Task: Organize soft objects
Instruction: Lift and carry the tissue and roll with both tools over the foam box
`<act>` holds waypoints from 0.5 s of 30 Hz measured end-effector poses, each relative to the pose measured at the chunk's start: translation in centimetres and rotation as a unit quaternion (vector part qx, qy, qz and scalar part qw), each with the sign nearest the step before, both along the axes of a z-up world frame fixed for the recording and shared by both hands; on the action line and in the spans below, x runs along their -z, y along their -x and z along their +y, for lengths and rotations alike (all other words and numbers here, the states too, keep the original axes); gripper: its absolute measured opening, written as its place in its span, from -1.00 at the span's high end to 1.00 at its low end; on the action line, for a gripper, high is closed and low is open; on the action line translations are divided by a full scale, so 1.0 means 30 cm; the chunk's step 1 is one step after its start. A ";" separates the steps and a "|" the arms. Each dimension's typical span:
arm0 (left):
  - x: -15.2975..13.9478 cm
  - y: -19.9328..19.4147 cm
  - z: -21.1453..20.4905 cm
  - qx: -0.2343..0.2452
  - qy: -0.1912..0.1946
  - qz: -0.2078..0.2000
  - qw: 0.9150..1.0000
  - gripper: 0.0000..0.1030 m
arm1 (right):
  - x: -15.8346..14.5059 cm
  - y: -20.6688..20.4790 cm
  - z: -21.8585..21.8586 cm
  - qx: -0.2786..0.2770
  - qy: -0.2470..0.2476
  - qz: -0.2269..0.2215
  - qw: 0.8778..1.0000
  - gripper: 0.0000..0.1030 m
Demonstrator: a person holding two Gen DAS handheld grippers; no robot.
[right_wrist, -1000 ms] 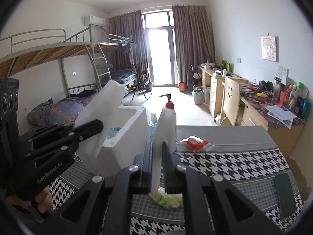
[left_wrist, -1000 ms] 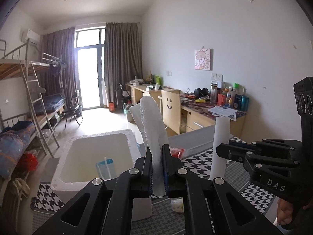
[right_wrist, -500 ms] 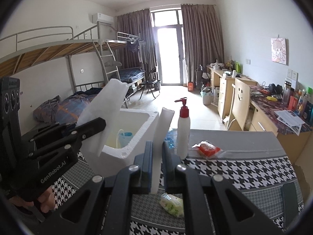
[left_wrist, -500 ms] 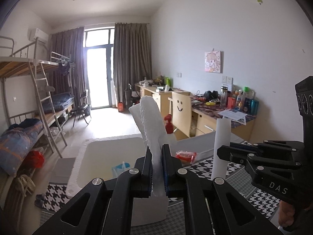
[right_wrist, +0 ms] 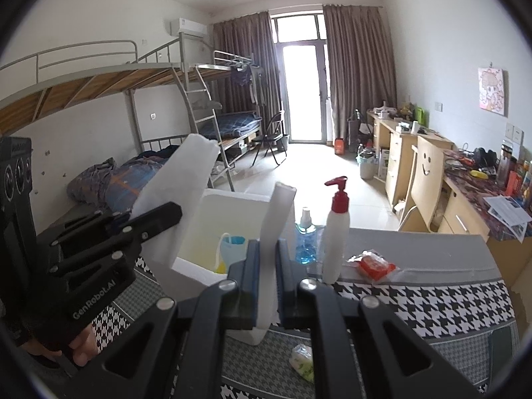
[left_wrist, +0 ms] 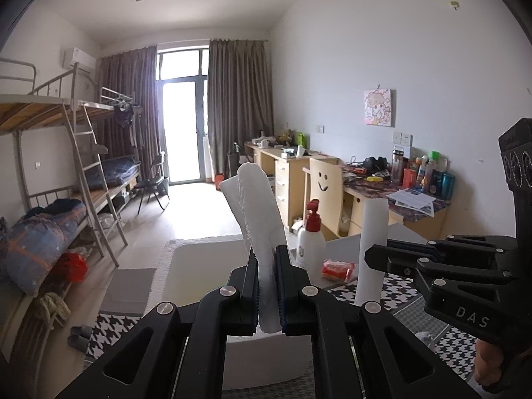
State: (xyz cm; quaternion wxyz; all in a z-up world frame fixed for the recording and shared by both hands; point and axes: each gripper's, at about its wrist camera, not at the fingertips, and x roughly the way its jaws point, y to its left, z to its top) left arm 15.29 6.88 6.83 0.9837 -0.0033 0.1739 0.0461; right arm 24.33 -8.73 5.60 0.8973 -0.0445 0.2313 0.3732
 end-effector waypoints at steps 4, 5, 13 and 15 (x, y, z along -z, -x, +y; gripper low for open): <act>-0.004 -0.005 0.014 -0.006 0.001 0.001 1.000 0.82 | -0.006 -0.006 0.018 -0.008 0.002 -0.001 1.000 0.77; -0.004 -0.008 0.018 -0.008 0.001 0.001 1.000 0.82 | -0.006 -0.009 0.022 -0.010 0.001 0.000 1.000 0.77; 0.002 -0.033 0.042 -0.023 0.009 0.010 1.000 0.82 | -0.006 -0.026 0.075 -0.031 0.009 0.002 0.999 0.77; 0.006 -0.039 0.054 -0.027 0.012 0.013 0.999 0.82 | -0.012 -0.034 0.090 -0.032 0.010 0.001 0.999 0.77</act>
